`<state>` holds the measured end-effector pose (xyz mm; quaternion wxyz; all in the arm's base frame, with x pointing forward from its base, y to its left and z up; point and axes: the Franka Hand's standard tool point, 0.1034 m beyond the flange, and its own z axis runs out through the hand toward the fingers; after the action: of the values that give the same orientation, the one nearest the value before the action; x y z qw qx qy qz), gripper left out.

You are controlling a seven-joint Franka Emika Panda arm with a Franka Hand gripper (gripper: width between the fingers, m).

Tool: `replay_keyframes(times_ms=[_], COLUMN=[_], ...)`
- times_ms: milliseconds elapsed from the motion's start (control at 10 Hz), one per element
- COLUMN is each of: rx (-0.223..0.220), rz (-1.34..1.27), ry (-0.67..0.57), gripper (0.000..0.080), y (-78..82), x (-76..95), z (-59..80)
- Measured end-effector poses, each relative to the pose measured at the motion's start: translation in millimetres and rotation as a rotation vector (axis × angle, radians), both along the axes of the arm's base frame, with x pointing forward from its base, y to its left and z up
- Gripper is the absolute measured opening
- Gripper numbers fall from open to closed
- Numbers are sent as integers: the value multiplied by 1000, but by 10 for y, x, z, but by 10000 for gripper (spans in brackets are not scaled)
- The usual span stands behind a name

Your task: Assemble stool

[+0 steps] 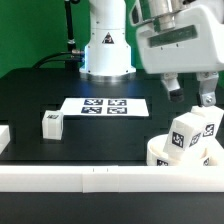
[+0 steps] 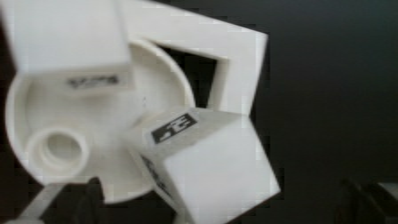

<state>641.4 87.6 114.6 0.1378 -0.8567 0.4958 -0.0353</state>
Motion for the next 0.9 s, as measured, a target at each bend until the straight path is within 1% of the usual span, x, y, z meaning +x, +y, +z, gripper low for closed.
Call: replay_keyframes(times_ms=[100, 200, 300, 600, 700, 900], rx=[-25, -61, -75, -158, -213, -289], rz=[114, 209, 265, 586, 775, 1040], ry=[-10, -26, -38, -89, -108, -148], gripper=[649, 649, 649, 649, 649, 649], y=[30, 45, 9, -48, -68, -74], x=[-8, 7, 8, 10, 5, 13], z=[2, 17, 6, 1, -13, -66])
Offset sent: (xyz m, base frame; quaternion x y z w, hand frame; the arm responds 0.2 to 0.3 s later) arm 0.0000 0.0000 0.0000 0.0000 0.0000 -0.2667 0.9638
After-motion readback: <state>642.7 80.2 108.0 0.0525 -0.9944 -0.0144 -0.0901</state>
